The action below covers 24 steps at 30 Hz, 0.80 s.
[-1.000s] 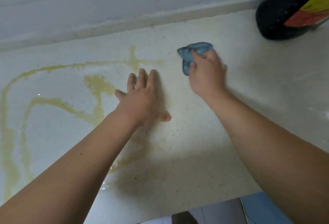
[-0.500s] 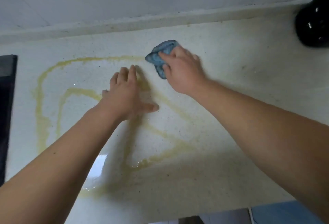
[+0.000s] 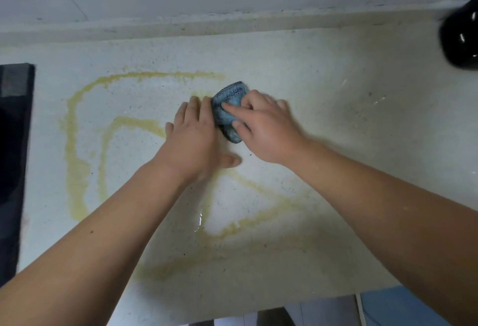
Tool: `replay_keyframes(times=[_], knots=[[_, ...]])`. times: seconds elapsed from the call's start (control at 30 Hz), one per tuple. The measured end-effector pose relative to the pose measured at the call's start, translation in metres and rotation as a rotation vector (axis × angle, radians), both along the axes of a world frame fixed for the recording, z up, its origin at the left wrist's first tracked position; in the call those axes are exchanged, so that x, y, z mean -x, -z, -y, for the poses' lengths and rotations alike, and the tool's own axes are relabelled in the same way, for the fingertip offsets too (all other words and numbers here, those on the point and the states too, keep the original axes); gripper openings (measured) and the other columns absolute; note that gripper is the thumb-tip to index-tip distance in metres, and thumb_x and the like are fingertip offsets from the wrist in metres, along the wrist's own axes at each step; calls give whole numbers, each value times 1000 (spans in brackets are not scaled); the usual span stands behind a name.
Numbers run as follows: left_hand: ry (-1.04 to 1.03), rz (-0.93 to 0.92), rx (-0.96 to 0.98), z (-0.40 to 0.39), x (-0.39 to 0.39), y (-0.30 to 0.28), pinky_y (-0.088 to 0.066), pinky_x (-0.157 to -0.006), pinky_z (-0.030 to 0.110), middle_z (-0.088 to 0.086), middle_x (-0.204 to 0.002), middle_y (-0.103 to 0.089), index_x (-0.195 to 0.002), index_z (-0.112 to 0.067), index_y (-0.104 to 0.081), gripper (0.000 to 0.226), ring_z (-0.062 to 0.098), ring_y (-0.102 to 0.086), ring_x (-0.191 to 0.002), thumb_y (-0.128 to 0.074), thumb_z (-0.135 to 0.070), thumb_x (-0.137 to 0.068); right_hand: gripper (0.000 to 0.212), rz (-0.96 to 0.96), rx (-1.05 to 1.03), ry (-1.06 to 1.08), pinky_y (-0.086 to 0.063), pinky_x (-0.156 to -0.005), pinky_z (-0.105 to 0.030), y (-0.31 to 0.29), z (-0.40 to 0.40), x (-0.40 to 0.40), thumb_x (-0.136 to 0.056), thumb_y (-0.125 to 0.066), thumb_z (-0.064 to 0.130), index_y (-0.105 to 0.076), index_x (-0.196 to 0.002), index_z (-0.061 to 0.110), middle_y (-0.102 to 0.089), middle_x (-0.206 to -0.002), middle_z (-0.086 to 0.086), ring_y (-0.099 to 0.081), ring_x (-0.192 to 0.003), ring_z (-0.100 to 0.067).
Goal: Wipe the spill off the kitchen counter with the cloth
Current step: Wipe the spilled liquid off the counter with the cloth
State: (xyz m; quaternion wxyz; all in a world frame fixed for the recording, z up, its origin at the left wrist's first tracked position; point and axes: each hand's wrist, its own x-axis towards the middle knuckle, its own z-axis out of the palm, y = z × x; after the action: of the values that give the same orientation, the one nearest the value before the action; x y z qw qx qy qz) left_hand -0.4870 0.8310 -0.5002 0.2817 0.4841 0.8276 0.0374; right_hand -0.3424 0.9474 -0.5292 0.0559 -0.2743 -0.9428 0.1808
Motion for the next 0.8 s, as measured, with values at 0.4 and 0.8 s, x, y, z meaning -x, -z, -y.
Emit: replay_keyframes(times=[0.4,0.8], knots=[[22,42,62,0,-12,-19,-9,-125,64,12,-173,9,-164,-18,11,148,31,10,-159,-82,-75,-63,48,48,-5,236,-38,-91,-41,-4,32,-25,-100,-54,35,-58,-147,33,-55,-118,-5,-54,-112,-32],[41,60,16,-7,-35,-19,-13,-120,73,2,-174,1,-164,-20,8,150,24,1,-160,-73,-87,-57,47,56,6,482,-40,-98,-44,-11,11,-85,-103,-52,34,-56,-149,28,-53,-129,-9,-52,-119,-33]])
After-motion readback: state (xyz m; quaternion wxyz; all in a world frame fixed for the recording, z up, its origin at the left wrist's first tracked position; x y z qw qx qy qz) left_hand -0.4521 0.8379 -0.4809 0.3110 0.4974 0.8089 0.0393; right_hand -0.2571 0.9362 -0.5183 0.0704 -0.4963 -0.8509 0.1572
